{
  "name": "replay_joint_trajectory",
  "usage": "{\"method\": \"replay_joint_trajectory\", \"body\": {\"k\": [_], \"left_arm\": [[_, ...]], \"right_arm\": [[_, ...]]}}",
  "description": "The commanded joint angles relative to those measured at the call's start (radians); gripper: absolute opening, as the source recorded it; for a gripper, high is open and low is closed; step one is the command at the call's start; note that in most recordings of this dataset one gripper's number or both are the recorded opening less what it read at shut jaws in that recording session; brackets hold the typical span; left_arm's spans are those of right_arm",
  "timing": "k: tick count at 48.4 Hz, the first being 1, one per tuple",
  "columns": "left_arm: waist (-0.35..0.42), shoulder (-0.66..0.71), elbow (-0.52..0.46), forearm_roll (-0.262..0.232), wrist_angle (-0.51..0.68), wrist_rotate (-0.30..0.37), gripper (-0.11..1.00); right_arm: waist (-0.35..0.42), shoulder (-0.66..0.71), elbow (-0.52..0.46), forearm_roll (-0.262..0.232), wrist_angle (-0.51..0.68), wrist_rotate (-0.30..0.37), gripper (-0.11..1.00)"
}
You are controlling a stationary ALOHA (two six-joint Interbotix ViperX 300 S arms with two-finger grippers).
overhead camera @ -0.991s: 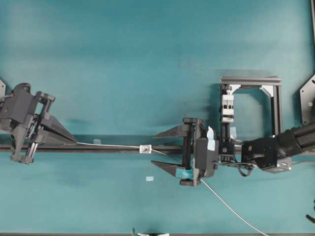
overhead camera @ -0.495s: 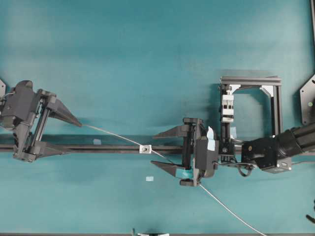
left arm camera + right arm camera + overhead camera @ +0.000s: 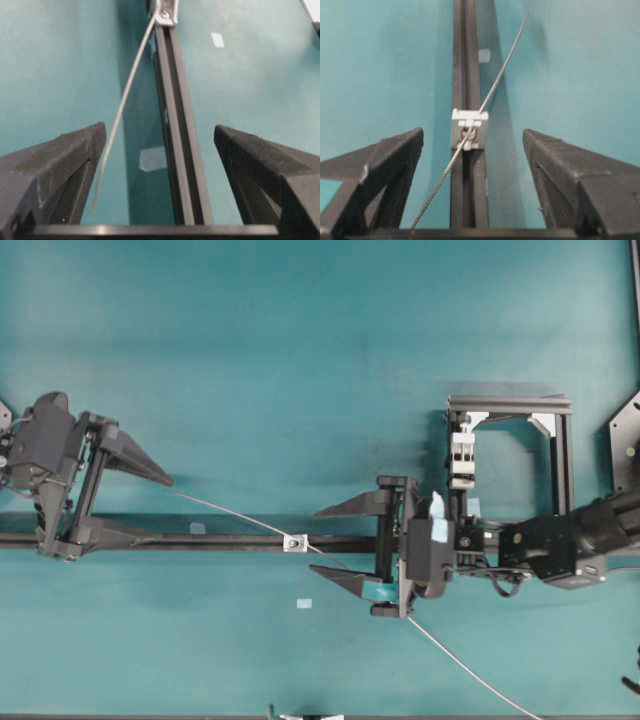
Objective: Insert the wire through the hole in the metal fitting marked with a red label. (retake)
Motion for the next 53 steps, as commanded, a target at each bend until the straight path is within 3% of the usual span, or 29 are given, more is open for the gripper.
{"method": "replay_joint_trajectory", "body": {"k": [1,14,28,53], "left_arm": [[0.017,-0.014,-0.02,0.003,-0.005,0.002,0.71],[0.043,-0.048,-0.028,0.008,-0.005,0.012,0.71],[0.064,-0.081,-0.029,0.008,-0.005,0.066,0.71],[0.114,-0.086,-0.037,0.008,0.008,0.071,0.71]], "right_arm": [[-0.003,-0.061,0.009,-0.003,-0.005,-0.002,0.87],[-0.014,-0.141,0.061,-0.002,-0.005,-0.002,0.87],[-0.046,-0.19,0.112,-0.002,-0.005,-0.003,0.87],[-0.083,-0.262,0.167,-0.003,0.005,-0.02,0.87]]}}
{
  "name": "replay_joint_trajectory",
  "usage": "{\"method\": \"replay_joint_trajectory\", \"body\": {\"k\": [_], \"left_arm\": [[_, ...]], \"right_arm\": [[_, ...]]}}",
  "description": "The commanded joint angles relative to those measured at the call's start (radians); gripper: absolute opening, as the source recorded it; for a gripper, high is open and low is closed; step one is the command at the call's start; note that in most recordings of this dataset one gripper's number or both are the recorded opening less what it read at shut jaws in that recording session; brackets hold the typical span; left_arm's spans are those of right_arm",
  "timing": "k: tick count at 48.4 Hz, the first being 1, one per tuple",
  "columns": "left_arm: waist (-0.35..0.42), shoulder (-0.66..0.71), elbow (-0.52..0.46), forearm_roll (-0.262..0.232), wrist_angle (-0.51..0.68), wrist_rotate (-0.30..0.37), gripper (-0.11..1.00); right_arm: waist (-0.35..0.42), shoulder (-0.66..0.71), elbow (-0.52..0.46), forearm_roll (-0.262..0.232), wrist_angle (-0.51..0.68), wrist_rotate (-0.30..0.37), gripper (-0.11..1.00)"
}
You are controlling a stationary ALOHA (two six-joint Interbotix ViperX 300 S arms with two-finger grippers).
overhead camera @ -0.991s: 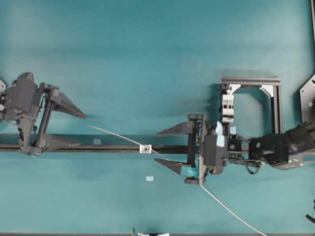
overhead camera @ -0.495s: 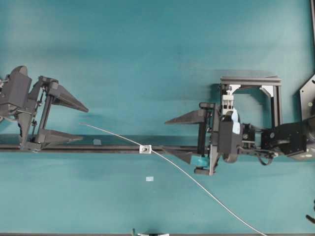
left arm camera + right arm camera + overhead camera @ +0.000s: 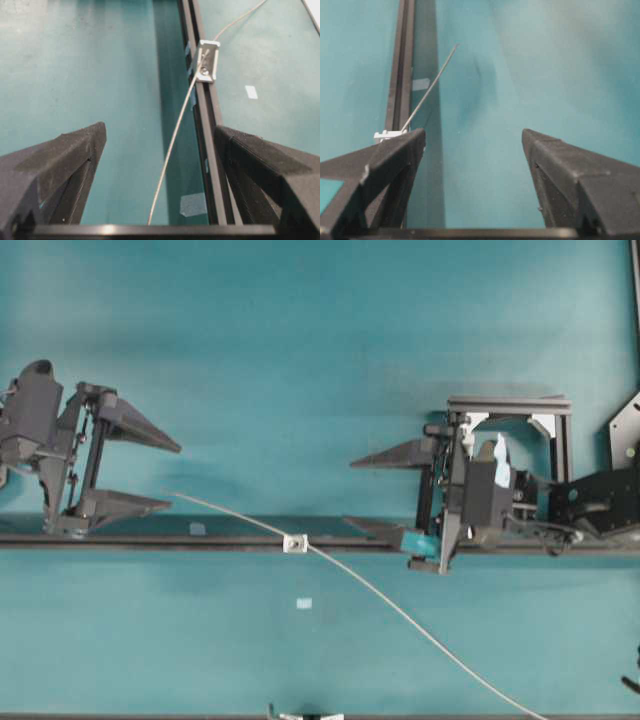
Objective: Insert the wire through the hole in the metal fitting marked with a red label. (retake)
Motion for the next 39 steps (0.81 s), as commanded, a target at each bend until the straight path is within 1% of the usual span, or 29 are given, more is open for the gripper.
{"method": "replay_joint_trajectory", "body": {"k": [1,15,39], "left_arm": [[0.011,-0.006,-0.02,0.003,-0.003,0.005,0.71],[0.012,-0.006,-0.026,0.003,-0.005,0.052,0.71],[0.014,-0.006,-0.029,0.003,-0.005,0.052,0.7]], "right_arm": [[-0.008,-0.026,-0.006,-0.002,0.005,0.002,0.87],[-0.012,-0.026,-0.011,-0.002,0.015,0.008,0.87],[-0.011,-0.028,-0.023,0.005,0.017,0.017,0.87]]}}
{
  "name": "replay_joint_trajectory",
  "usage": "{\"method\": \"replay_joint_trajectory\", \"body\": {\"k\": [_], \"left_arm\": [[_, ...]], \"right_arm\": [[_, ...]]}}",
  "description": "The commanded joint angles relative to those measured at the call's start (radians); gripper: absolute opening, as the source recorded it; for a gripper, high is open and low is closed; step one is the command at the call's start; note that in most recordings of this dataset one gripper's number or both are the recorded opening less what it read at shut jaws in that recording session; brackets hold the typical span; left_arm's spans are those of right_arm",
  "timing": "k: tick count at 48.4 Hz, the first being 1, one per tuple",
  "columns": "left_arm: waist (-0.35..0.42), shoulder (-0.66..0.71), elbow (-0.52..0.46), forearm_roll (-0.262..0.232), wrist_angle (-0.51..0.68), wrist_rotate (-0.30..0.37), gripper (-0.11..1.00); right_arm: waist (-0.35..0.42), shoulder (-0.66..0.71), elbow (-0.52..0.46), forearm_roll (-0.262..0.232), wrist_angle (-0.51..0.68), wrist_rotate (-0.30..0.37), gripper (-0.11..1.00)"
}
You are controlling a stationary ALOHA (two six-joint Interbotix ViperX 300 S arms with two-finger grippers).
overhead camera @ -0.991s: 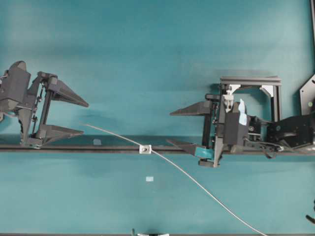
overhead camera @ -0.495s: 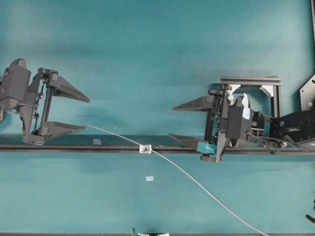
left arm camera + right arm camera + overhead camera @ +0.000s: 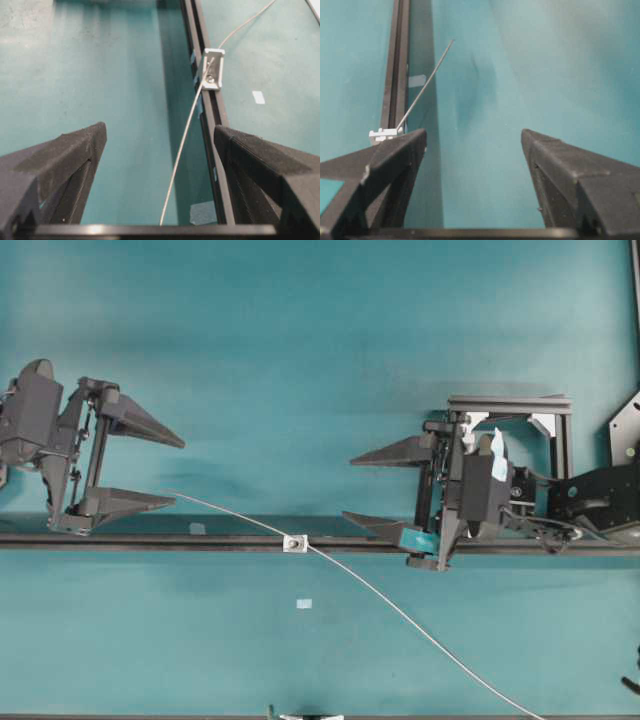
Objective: Insert the wire through the hole in the metal fitting marked with a red label. (retake)
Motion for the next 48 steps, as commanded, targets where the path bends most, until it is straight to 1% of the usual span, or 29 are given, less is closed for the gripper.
{"method": "replay_joint_trajectory", "body": {"k": [1,6,11,18,48], "left_arm": [[0.003,-0.006,-0.018,0.003,-0.005,0.002,0.7],[0.005,-0.008,-0.018,0.003,-0.006,0.002,0.7],[0.006,-0.006,-0.02,0.003,-0.005,0.0,0.7],[0.006,-0.008,-0.02,0.003,-0.005,0.0,0.7],[0.006,-0.006,-0.021,0.003,-0.006,-0.003,0.69]], "right_arm": [[-0.003,-0.023,-0.02,0.003,-0.006,0.002,0.87],[-0.003,-0.025,-0.028,0.017,-0.005,0.009,0.87],[-0.005,-0.028,-0.029,0.017,-0.005,0.038,0.87],[-0.003,-0.035,-0.025,0.018,-0.005,0.061,0.86],[-0.005,-0.041,-0.02,0.014,0.012,0.061,0.86]]}}
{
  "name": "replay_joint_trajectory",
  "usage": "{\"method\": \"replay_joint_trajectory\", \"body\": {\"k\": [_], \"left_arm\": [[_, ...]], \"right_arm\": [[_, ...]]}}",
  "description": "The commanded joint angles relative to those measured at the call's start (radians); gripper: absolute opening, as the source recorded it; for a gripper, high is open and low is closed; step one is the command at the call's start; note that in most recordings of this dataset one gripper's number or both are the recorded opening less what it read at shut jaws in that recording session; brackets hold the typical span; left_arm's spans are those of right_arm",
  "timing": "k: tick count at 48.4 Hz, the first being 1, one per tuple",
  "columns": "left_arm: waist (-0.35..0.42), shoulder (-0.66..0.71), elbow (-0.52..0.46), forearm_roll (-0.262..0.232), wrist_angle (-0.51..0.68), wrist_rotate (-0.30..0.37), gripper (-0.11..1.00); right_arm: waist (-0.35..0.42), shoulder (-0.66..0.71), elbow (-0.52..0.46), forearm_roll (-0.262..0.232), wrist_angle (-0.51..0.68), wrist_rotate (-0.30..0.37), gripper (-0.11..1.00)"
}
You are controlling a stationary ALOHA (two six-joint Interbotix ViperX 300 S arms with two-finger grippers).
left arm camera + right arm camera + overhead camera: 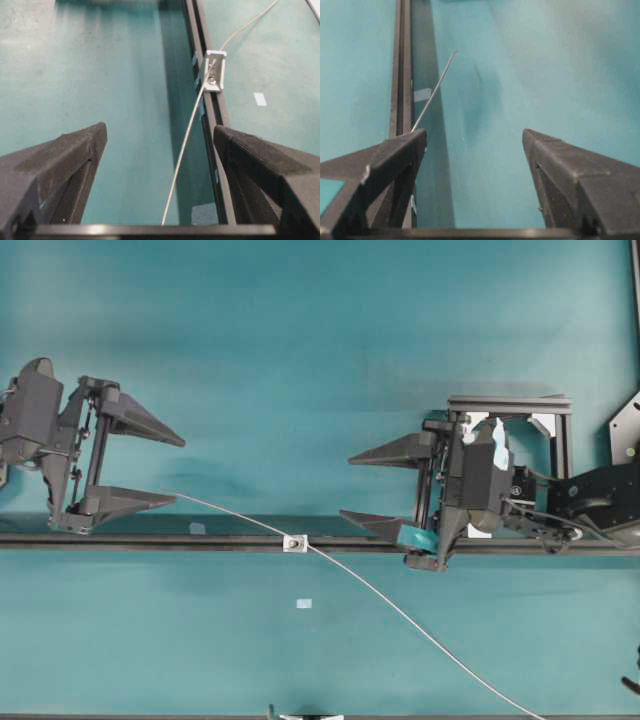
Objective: Insert the wire through the hole in the metal fitting marked with a red label. (retake)
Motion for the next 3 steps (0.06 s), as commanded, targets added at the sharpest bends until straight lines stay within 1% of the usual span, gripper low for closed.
{"method": "replay_joint_trajectory", "body": {"k": [1,3], "left_arm": [[0.005,-0.008,-0.02,0.003,-0.005,-0.002,0.69],[0.005,-0.006,-0.02,0.002,-0.005,-0.002,0.68]], "right_arm": [[-0.002,-0.025,-0.009,-0.002,-0.003,0.002,0.86],[-0.003,-0.025,-0.009,-0.002,-0.003,0.002,0.86]]}}
